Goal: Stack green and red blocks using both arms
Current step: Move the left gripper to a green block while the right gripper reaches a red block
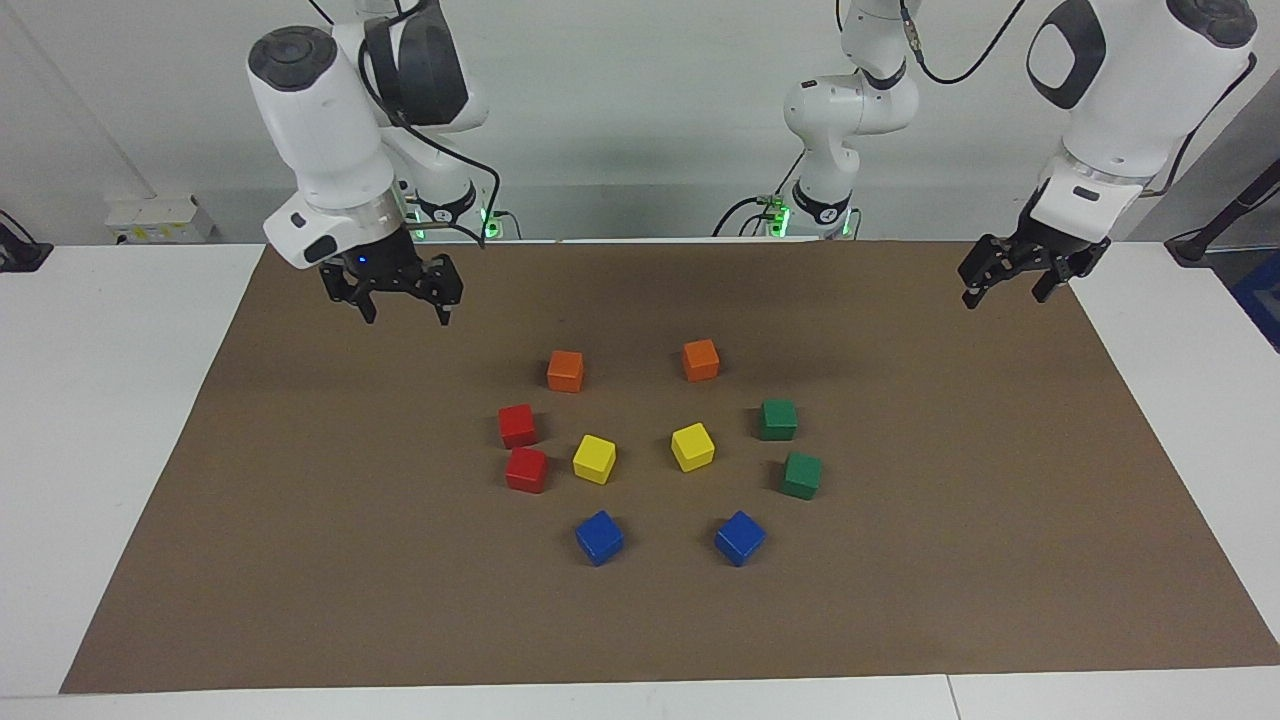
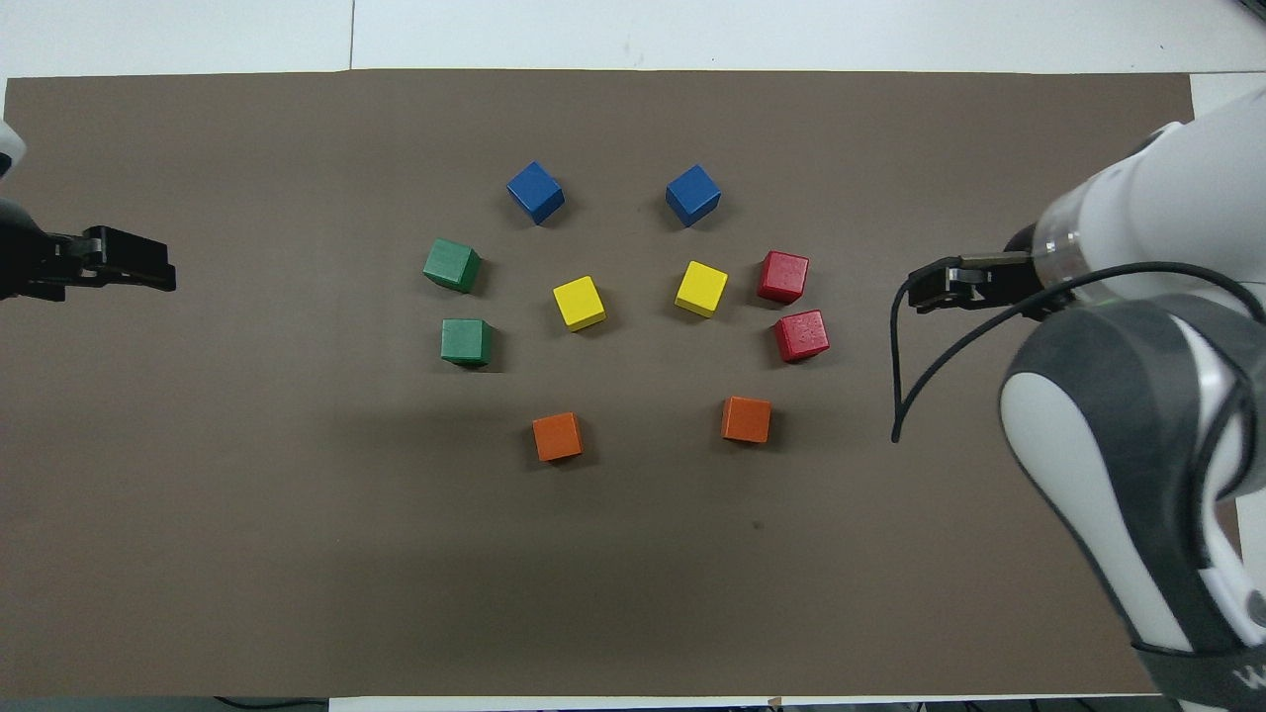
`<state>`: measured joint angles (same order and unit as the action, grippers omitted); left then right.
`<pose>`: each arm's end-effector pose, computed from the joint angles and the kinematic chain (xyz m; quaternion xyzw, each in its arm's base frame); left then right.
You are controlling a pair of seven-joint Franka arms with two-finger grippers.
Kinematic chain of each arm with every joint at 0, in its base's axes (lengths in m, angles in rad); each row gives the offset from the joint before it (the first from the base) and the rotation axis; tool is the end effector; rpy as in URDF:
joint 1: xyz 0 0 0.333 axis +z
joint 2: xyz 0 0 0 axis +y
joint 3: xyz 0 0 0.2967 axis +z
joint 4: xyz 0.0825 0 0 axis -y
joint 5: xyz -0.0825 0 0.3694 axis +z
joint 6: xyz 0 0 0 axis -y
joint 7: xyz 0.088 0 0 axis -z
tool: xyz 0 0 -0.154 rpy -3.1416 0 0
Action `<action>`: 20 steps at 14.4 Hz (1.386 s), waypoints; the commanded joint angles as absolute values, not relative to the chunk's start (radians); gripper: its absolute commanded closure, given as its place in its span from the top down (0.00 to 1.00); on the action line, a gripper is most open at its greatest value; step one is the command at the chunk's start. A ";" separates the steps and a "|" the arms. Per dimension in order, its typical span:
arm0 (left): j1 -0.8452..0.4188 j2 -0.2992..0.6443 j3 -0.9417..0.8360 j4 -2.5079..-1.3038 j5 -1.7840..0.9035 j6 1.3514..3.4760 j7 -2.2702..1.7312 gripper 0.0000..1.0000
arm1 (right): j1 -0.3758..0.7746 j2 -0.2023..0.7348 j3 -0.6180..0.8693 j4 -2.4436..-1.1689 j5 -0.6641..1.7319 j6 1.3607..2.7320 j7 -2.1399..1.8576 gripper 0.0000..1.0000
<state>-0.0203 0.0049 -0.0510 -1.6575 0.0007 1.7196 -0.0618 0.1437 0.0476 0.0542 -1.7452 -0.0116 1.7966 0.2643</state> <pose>0.5546 -0.0395 0.5289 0.9996 -0.0048 0.0286 0.0017 0.5530 0.1089 0.4710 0.9995 -0.0319 0.0029 0.0038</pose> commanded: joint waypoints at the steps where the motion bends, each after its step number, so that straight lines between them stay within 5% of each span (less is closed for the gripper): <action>1: -0.073 -0.058 -0.048 -1.799 -0.014 1.831 -0.058 1.00 | 0.199 0.100 0.052 -1.794 -0.002 1.908 0.339 1.00; 4: -0.121 -0.023 -0.048 -1.834 -0.015 1.894 -0.057 1.00 | 0.210 0.106 0.052 -1.907 -0.003 2.066 0.338 1.00; 12: -0.245 0.038 -0.049 -2.058 -0.017 2.186 -0.054 1.00 | 0.261 0.166 0.052 -1.925 -0.008 2.141 0.215 1.00; 20: -0.299 0.117 -0.049 -2.065 -0.017 2.244 -0.063 1.00 | 0.258 0.230 0.052 -1.965 -0.006 2.256 0.212 1.00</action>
<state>-0.2790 0.1051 -0.0619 -2.0485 -0.0008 2.2060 -0.0629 0.2638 0.2236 0.0517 -1.9403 -0.0120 2.2162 0.2369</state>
